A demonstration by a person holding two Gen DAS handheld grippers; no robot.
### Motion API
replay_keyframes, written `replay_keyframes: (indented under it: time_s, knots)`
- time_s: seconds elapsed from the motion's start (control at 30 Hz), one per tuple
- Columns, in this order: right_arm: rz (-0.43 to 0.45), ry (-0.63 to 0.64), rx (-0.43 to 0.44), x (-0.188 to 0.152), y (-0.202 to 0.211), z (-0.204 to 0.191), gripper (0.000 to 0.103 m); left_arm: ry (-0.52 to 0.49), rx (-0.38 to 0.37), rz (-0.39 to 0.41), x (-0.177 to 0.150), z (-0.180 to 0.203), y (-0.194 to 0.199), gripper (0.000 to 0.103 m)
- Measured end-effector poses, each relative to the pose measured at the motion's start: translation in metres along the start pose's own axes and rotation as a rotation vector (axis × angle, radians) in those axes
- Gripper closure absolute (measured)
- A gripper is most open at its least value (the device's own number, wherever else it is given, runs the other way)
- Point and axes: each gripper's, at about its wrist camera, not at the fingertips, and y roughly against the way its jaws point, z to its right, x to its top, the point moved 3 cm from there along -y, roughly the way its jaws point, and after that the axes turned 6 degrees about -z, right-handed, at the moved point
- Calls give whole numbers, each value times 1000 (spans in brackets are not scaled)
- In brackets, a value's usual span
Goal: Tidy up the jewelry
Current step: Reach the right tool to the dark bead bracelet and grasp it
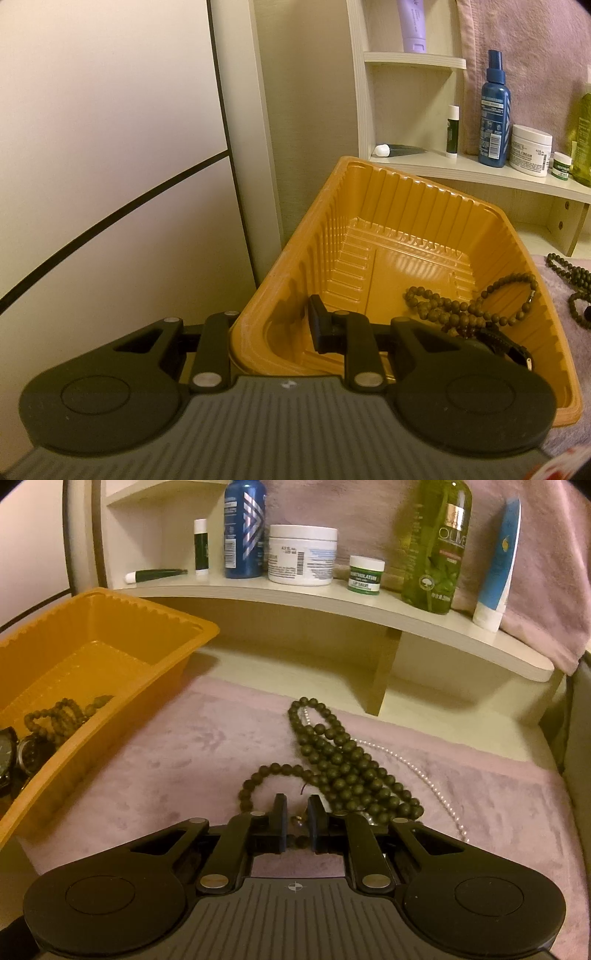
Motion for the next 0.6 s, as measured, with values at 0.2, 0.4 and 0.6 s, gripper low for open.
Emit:
replay_keyframes:
  time_s: [0.2,0.4,0.6]
  knots:
    - [5,-38,-22,-4,6,1,89,0,1,2,0,0,1,81]
    - [13,-40,-49,-4,5,-3,91,0,2,1,0,0,0,81]
    - [39,-51,-26,-5,10,-2,94,-1,2,0,0,1,0,81]
